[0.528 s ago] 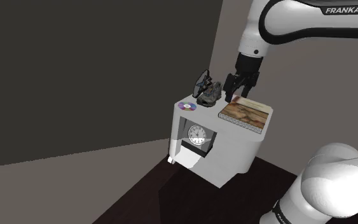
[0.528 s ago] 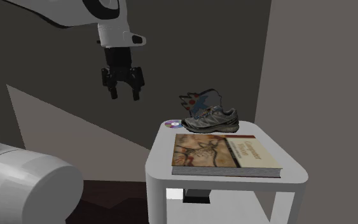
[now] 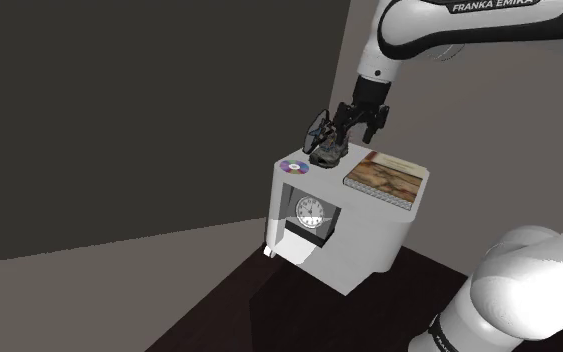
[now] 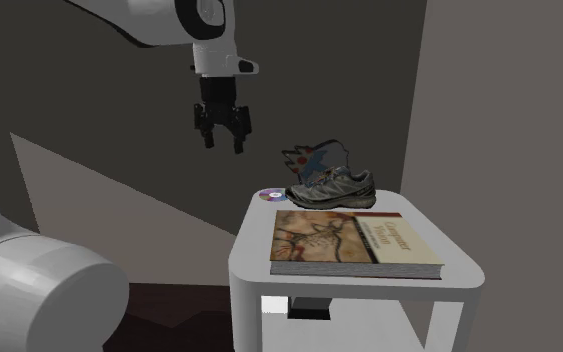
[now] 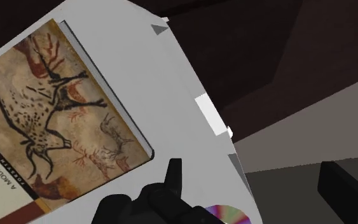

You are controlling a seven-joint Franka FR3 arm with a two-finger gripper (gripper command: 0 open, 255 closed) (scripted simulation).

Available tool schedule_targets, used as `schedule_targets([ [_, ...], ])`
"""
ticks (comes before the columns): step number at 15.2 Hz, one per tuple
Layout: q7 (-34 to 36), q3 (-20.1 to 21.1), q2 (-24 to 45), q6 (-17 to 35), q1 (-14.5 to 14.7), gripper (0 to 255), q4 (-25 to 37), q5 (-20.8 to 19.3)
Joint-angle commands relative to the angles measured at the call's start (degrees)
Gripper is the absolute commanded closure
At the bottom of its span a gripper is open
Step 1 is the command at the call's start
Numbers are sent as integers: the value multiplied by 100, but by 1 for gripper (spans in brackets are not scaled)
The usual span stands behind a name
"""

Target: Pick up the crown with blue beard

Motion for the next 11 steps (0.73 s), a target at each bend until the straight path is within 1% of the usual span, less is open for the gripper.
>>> schedule_targets([
  [1, 84, -111, 474, 177, -71, 0, 346, 92],
  [6, 259, -385, 1465, 432, -220, 0, 1190, 392],
  [11, 380, -673, 2435, 541, -374, 0, 2131, 795],
])
